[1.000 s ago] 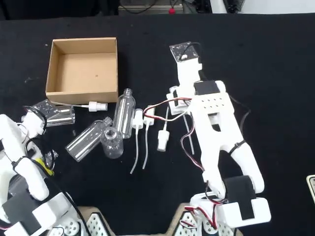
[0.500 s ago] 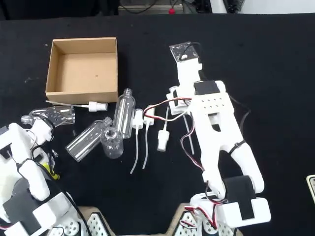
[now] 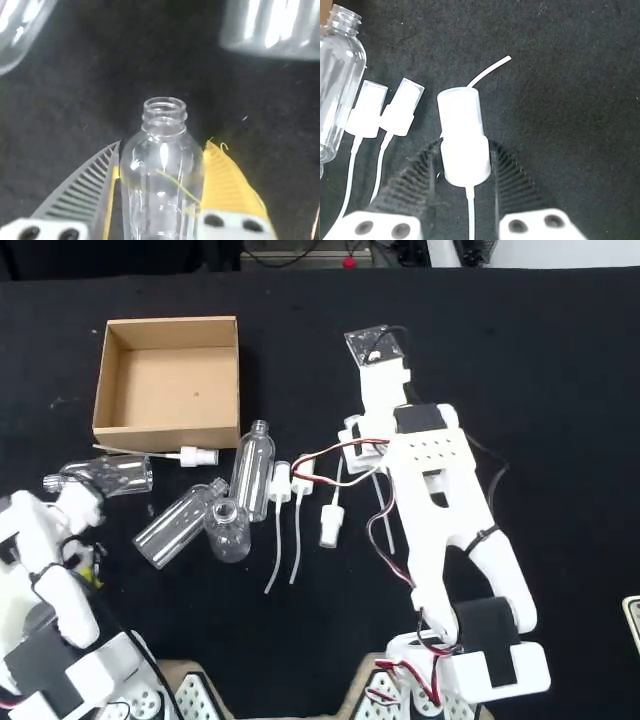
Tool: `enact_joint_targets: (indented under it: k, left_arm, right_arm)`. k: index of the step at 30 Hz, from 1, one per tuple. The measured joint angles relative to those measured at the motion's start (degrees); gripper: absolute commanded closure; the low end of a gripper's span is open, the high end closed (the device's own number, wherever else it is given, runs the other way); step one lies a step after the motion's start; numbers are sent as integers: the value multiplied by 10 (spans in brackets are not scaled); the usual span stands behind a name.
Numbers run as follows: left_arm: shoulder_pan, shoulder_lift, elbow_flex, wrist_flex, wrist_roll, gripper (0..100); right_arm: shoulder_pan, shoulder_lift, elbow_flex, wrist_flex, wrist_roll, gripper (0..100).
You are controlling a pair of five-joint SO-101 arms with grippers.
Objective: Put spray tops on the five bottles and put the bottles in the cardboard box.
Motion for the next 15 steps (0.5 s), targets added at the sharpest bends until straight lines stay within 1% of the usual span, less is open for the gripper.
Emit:
enact_joint_targets:
  k: [5, 7, 10, 12, 15]
  left_arm:
    - [-34, -51, -43, 45, 0, 912]
    - [-40, -83, -48, 69, 0, 912]
    - [-37, -138, -48, 78, 1, 912]
    - [-37, -178, -48, 73, 18, 913]
    - [-6, -236, -18, 40, 76, 913]
  right_arm:
    - [0, 0, 0, 0, 0, 977]
    - [0, 0, 0, 0, 0, 977]
    - [0, 0, 0, 0, 0, 977]
    - [0, 0, 0, 0, 0, 977]
    - [0, 0, 0, 0, 0, 977]
